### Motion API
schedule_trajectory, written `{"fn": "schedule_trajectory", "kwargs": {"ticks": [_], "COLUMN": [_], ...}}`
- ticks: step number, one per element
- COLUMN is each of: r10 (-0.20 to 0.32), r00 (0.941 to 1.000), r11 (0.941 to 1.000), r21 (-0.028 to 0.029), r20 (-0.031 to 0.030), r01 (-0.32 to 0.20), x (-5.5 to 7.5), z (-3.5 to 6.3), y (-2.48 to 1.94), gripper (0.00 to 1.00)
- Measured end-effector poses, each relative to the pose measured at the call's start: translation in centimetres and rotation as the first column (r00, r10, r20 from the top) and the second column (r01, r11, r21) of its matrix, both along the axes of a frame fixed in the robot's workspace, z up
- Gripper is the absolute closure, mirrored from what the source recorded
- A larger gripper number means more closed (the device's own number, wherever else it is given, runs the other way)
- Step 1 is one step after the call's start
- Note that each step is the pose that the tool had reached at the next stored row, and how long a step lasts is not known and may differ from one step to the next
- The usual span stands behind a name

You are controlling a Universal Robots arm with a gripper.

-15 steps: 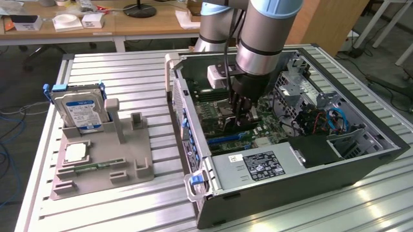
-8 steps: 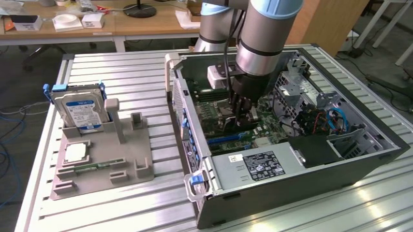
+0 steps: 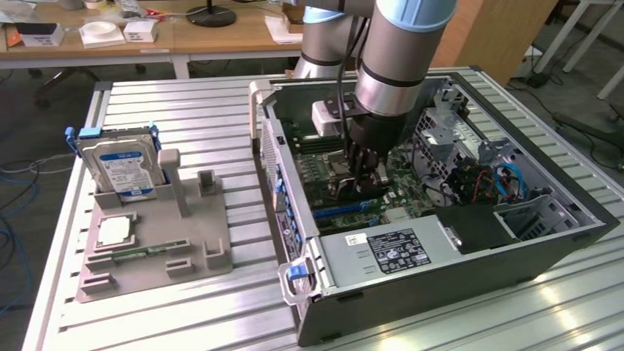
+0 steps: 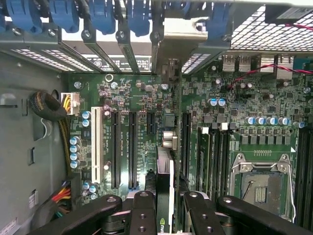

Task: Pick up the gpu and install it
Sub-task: 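Insert the gpu into the slot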

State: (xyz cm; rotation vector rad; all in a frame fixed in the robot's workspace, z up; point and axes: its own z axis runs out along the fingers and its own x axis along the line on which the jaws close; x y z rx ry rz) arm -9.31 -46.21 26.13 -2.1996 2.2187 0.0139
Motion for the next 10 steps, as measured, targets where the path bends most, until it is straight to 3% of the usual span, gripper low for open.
{"fn": "schedule_trajectory", "kwargs": {"ticks": [10], "r10": [0.000], "r00": [1.0000], "r11": [1.0000], "r21": [-0.0003], "r20": [-0.0012], "r01": [0.000], "x": [-0.12], "z": [-0.52], "y": [0.00], "gripper": [0.73]}}
